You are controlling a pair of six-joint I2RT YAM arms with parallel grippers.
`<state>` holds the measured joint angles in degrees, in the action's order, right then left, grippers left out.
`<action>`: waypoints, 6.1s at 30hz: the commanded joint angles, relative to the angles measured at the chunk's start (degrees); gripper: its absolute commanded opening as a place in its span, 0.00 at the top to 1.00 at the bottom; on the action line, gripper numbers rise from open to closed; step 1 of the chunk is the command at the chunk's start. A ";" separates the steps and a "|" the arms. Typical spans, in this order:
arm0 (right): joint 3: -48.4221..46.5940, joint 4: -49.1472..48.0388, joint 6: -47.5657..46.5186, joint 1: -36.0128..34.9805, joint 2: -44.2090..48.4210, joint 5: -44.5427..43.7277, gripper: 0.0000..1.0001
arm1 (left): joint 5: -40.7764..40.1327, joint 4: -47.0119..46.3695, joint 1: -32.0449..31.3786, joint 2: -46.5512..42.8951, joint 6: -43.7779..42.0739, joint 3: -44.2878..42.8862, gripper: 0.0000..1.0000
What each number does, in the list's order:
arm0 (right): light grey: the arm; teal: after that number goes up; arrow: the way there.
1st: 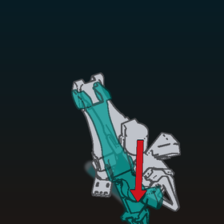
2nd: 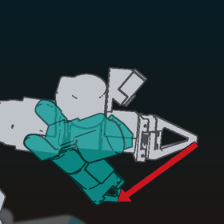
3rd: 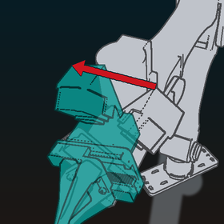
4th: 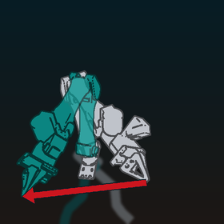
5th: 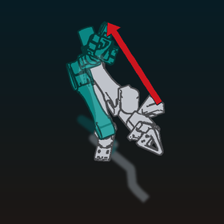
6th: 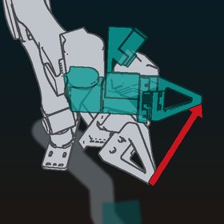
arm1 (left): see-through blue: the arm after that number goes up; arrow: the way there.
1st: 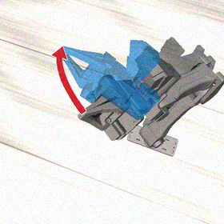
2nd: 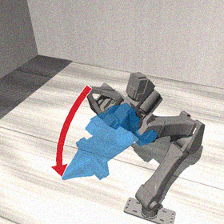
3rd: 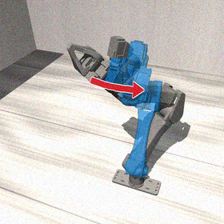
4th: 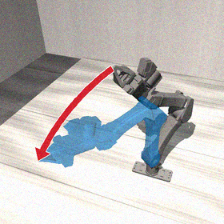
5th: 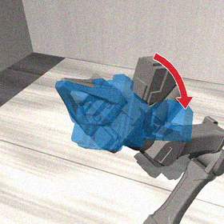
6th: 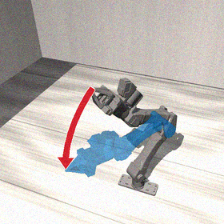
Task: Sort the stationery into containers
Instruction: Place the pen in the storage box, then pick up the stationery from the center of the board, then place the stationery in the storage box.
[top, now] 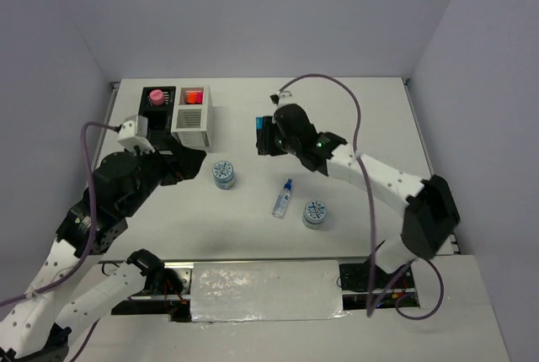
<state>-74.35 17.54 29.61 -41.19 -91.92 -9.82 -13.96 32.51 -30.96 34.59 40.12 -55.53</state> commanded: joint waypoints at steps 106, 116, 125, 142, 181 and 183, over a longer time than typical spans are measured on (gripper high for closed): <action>25.74 5.48 -9.50 -6.71 49.21 -5.28 0.00 | -1.36 -32.73 20.06 52.10 -19.74 -35.87 0.01; 19.42 24.28 5.37 -6.62 50.42 -15.13 0.00 | 5.00 -13.10 -6.08 38.53 -12.18 -15.67 0.01; 18.80 32.11 8.54 -6.54 57.82 -14.96 0.02 | 0.42 -11.15 -20.98 54.68 -11.12 -13.82 0.02; 20.91 34.67 6.70 -6.62 61.07 -12.24 0.03 | 2.79 -13.70 -25.64 74.73 -7.95 -15.92 0.22; 32.77 -14.19 15.22 -10.84 42.44 6.29 0.17 | 10.97 -71.10 -28.98 22.36 -7.24 27.14 1.00; 32.25 -15.68 13.64 -11.54 40.95 8.06 0.33 | 11.14 -70.49 -28.98 22.80 -7.51 26.70 1.00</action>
<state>-41.76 8.19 44.25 -51.66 -49.89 -5.93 -3.95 -32.69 -59.72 57.89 33.26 -28.16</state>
